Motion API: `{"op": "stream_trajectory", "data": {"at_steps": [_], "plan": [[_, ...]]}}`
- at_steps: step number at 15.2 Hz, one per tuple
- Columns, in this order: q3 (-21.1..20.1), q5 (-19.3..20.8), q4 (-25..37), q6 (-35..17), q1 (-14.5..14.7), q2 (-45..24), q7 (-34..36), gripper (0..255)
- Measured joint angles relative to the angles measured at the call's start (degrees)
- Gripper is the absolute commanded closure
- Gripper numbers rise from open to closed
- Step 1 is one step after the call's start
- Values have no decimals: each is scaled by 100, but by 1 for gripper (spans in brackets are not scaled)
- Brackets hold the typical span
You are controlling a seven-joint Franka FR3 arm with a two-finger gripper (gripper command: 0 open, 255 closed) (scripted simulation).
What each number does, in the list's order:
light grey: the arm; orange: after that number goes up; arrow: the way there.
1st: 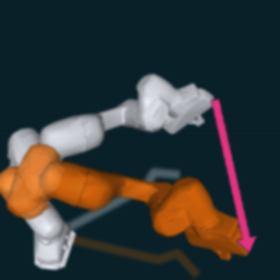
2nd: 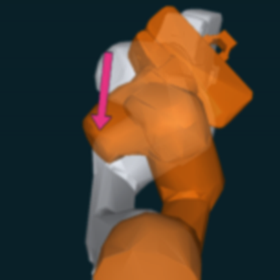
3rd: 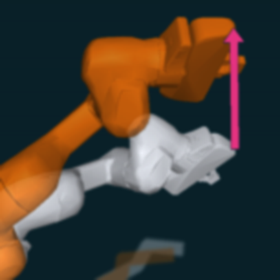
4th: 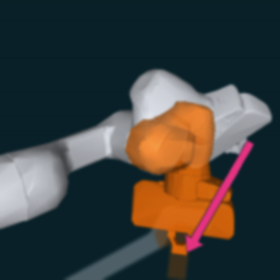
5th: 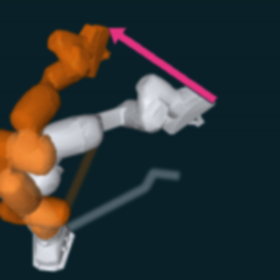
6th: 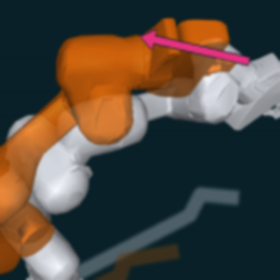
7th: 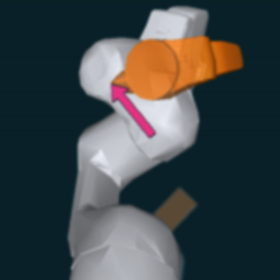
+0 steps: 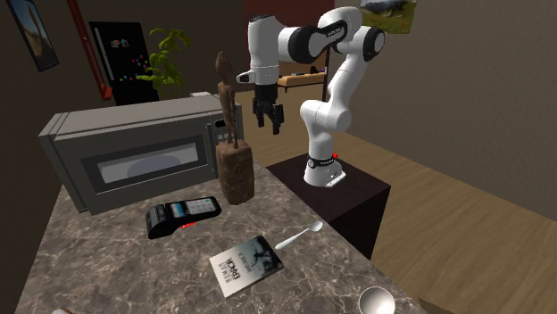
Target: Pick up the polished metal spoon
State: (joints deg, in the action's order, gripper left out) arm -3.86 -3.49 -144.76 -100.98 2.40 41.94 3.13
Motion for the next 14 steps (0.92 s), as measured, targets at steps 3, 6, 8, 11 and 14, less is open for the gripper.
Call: {"op": "stream_trajectory", "data": {"at_steps": [3, 6, 8, 11, 14], "plan": [[-194, -245, -379, -506, 130, -183, 217, 0], [-380, -489, -681, -1017, 267, -435, 410, 0], [-473, -625, -799, -1399, 331, -731, 483, 0], [-676, -885, -998, -1999, 486, -1161, 649, 0], [-856, -1124, -1078, -2591, 623, -1698, 781, 0]]}}
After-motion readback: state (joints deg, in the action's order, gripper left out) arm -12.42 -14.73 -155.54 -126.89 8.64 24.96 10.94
